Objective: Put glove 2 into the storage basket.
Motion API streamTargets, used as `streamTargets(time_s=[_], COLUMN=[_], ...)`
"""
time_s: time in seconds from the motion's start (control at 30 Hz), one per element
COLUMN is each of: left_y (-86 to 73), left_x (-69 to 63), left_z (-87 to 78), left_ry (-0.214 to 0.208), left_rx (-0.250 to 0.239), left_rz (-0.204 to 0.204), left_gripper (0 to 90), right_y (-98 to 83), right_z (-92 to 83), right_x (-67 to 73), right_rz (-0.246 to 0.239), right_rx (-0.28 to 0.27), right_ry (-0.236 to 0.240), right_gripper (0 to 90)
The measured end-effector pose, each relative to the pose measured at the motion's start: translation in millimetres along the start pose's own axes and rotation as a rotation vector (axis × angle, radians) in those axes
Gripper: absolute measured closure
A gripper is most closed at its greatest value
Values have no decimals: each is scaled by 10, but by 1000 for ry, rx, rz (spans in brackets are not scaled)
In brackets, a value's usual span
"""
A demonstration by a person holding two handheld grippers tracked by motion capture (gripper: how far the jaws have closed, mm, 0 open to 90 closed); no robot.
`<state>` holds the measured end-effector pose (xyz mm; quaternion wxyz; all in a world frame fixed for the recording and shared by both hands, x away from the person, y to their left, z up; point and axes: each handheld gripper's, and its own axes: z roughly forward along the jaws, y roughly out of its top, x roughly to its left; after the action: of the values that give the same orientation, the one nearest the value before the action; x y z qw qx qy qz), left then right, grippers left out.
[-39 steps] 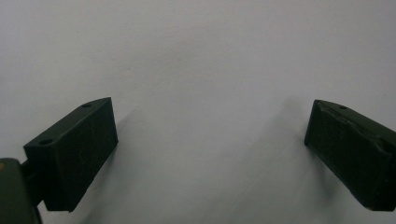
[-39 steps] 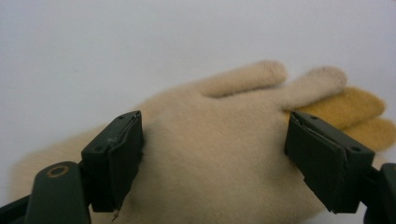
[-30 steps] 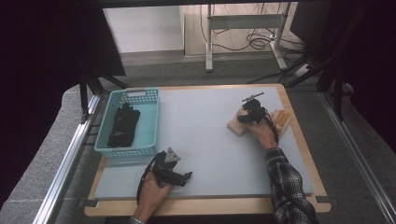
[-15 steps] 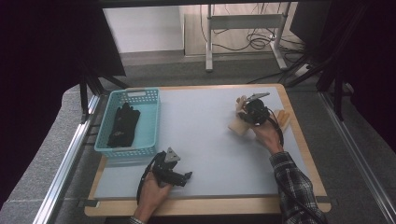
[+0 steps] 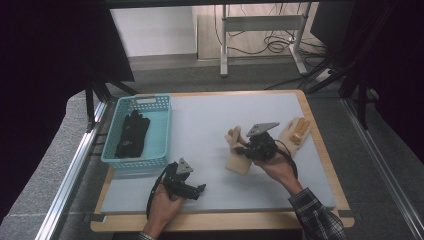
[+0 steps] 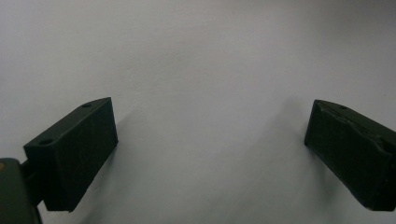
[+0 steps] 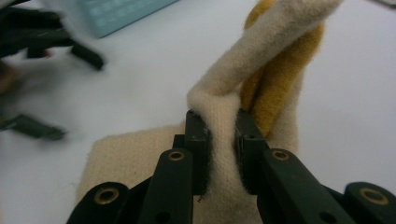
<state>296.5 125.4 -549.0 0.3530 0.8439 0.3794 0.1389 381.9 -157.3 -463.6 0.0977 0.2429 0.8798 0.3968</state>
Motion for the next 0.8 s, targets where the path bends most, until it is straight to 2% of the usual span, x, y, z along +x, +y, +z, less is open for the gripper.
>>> streamTargets(time_s=[0.1,0.17,0.23,0.3,0.33,0.43,0.53,0.67,0.8], left_y=[0,0,0,0,0,0,0,-1,-1], left_x=[0,0,0,0,0,0,0,-1,-1], left_z=[1,0,0,0,0,0,0,0,0], left_ry=[0,0,0,0,0,0,0,-1,-1], left_rx=[-1,0,0,0,0,0,-1,0,0], left_rz=[-1,0,0,0,0,-1,-1,-2,-2], left_gripper=[28,28,28,28,28,28,28,28,28], right_y=[-100,-180,-251,-284,-282,-229,-190,-229,-265], right_z=[93,169,246,308,323,266,183,140,164], right_x=[206,314,381,418,418,364,250,82,-37], right_rz=[-37,-64,-76,-76,-71,-38,-4,31,74], right_rx=[18,37,57,81,85,51,19,28,25], right_ry=[40,48,51,49,50,42,15,-62,-86], right_gripper=[773,760,689,533,485,432,445,607,676])
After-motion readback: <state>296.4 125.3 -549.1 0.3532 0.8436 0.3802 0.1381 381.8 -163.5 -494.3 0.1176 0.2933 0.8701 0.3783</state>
